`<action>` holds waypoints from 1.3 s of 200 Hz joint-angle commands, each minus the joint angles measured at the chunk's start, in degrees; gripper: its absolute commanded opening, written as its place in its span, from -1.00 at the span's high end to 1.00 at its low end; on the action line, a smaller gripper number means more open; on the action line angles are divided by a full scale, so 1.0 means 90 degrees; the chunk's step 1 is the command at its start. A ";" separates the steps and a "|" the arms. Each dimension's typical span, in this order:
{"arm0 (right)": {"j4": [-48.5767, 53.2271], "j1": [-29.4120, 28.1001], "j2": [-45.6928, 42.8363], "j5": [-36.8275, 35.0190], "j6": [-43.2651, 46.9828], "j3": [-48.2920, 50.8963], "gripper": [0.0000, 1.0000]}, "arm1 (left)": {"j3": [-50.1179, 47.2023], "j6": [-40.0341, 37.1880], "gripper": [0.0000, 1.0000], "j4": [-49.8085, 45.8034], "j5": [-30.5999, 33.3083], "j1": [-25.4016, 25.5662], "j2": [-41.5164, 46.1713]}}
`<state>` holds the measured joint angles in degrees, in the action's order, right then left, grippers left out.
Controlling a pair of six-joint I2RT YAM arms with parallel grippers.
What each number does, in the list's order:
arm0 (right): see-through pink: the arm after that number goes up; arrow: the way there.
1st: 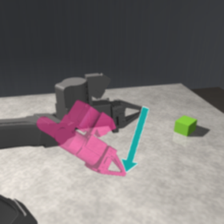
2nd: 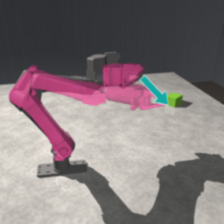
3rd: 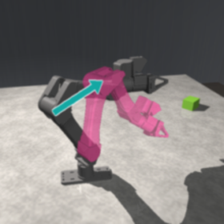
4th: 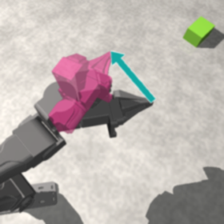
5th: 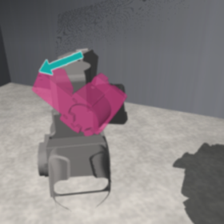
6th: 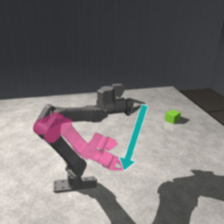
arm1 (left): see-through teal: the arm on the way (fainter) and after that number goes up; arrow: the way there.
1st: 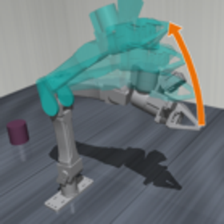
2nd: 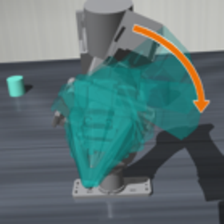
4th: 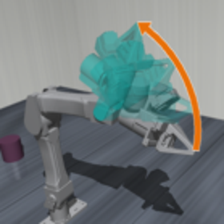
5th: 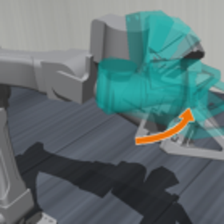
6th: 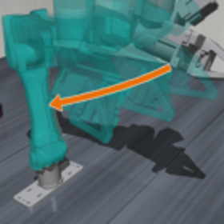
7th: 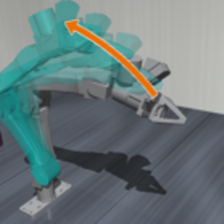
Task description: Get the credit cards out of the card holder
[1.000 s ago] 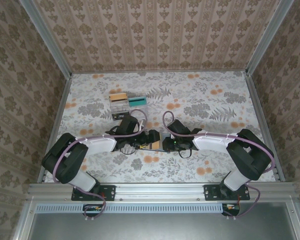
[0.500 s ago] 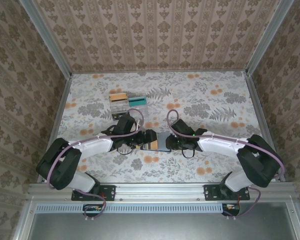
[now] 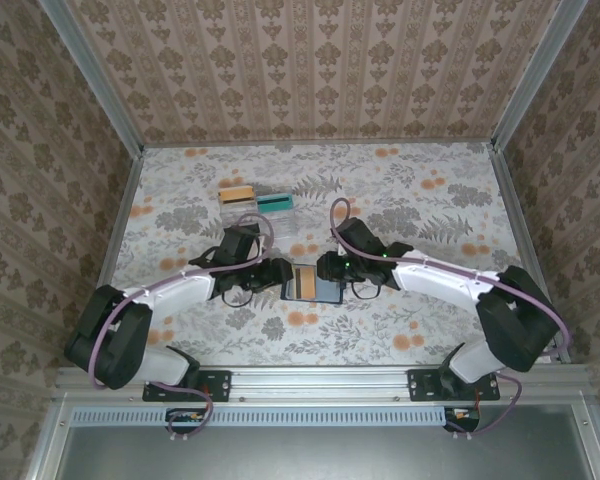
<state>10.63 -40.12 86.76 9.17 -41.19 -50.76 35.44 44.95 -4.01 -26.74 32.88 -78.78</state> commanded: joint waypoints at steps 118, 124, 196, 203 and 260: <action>-0.0998 0.0373 0.1441 0.1269 -0.0641 -0.0020 0.53 | 0.0572 -0.0331 0.64 -0.0156 -0.0098 0.0252 -0.1155; -0.1053 0.0385 0.1471 0.1314 -0.0656 0.0010 0.53 | 0.0588 -0.0342 0.64 -0.0174 -0.0088 0.0267 -0.1189; -0.1170 0.0404 0.1688 0.1405 -0.0775 0.0053 0.56 | 0.0657 -0.0357 0.65 -0.0334 -0.0008 0.0311 -0.1368; -0.1116 0.0411 0.1697 0.1394 -0.0767 0.0036 0.56 | 0.0676 -0.0375 0.65 -0.0377 0.0010 0.0311 -0.1378; -0.1389 0.0405 0.1848 0.1670 -0.0893 0.0152 0.66 | 0.0720 -0.0396 0.68 -0.0482 0.0032 0.0321 -0.1484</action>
<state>-0.12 -36.62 101.62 21.74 -47.55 -50.83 40.66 42.72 -6.52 -26.96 35.29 -90.50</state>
